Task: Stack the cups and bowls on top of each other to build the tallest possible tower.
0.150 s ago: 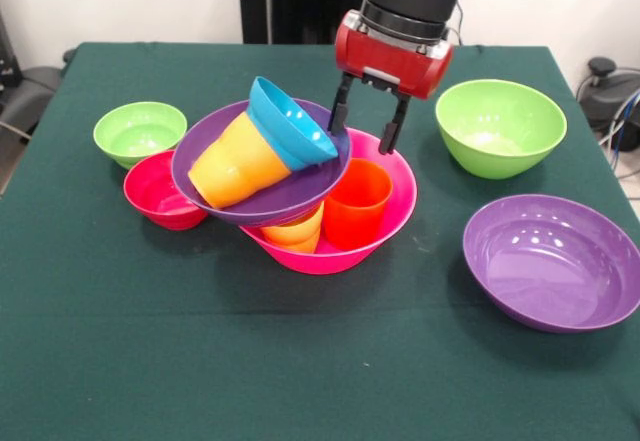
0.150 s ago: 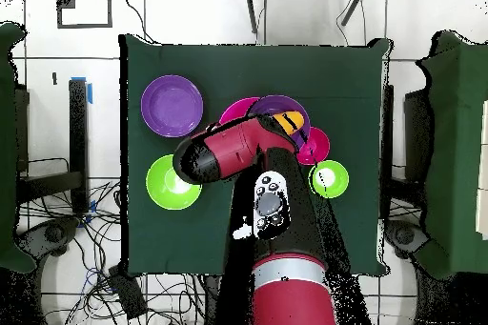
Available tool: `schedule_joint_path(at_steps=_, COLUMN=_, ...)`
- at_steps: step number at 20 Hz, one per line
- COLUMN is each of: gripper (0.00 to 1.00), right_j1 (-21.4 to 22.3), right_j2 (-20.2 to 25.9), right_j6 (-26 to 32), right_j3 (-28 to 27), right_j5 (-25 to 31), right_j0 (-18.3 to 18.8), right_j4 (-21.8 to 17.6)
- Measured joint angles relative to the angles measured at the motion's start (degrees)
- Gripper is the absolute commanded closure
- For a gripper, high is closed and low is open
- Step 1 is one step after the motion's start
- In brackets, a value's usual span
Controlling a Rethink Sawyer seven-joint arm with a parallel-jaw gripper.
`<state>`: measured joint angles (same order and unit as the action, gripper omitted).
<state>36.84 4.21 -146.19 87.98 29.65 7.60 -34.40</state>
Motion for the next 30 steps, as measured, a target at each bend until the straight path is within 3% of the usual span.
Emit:
schedule_joint_path(at_steps=17, gripper=0.00, right_j1=0.0, right_j2=-2.5, right_j6=0.0, right_j3=0.4, right_j5=0.0, right_j0=-2.2, right_j4=0.0)
schedule_joint_path(at_steps=30, gripper=0.00, right_j1=-1.6, right_j2=-6.0, right_j6=0.0, right_j3=0.4, right_j5=-3.1, right_j0=-5.3, right_j4=-3.0)
